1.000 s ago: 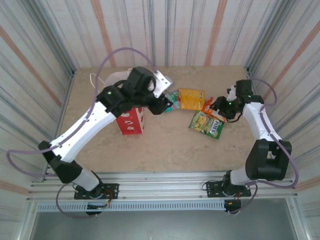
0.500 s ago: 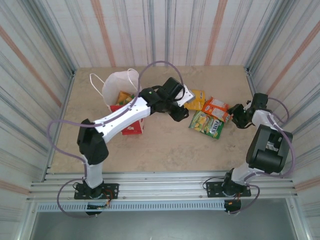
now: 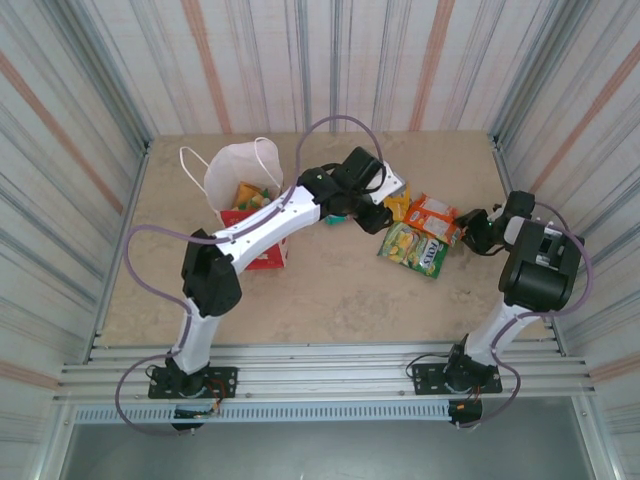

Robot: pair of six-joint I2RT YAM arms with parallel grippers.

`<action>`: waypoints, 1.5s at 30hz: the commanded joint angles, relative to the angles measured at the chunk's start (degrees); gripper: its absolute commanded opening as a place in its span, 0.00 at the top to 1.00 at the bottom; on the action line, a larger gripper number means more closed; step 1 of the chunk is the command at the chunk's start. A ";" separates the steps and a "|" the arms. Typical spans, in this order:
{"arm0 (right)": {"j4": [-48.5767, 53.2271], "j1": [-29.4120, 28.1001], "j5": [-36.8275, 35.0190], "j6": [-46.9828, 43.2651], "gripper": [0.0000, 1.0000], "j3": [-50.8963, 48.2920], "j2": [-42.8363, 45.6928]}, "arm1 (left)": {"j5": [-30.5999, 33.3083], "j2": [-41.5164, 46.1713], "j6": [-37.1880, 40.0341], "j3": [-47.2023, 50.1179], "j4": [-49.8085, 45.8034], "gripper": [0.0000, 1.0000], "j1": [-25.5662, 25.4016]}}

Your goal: Place the snacks into the paper bag

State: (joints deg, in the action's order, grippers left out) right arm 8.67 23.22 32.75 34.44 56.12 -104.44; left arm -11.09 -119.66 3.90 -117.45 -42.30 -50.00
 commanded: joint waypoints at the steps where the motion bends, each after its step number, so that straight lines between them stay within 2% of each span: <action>1: -2.78 0.06 3.59 1.49 0.45 0.66 -3.44 | -1.89 -3.09 0.89 -2.93 -2.33 0.43 -0.12; 3: -3.49 0.02 4.05 1.68 0.47 1.01 -4.59 | -2.12 -3.90 0.71 -3.71 -2.48 0.44 0.03; 8: -5.53 0.04 5.81 1.71 0.68 1.26 -5.87 | -2.46 -4.70 -0.01 -4.42 -2.59 0.44 0.68; 13: -6.79 0.02 7.56 0.05 0.84 0.68 -2.98 | -1.96 -4.57 -0.21 -4.63 -3.10 0.44 1.05; 16: -5.67 -0.39 7.61 -1.29 0.89 0.56 0.54 | -1.91 -3.81 -0.42 -4.59 -3.26 0.44 1.14; 22: 1.79 -5.25 4.45 -7.21 0.94 2.20 10.10 | -2.89 -0.78 -3.15 -3.32 -2.46 0.44 1.60; 30: 12.06 -15.62 -1.63 -17.08 0.99 6.64 22.97 | -2.80 9.92 -4.51 1.03 -1.11 0.42 1.80; 33: 13.71 -19.28 -1.26 -21.62 1.00 7.57 27.98 | -3.05 14.45 -4.89 3.08 -1.33 0.42 2.12; 39: 13.91 -24.17 6.15 -29.99 1.00 7.81 37.35 | -3.41 25.77 -3.94 11.00 -1.42 0.38 4.02; 45: 17.45 -29.07 17.58 -41.26 1.00 9.46 41.74 | -13.58 37.24 -3.03 22.48 0.86 0.37 10.72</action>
State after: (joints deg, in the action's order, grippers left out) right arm 23.77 -3.75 42.04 1.96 63.09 -64.16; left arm -18.48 -85.95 0.03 -99.09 -42.11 -41.67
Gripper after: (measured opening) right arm 0.123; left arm 0.627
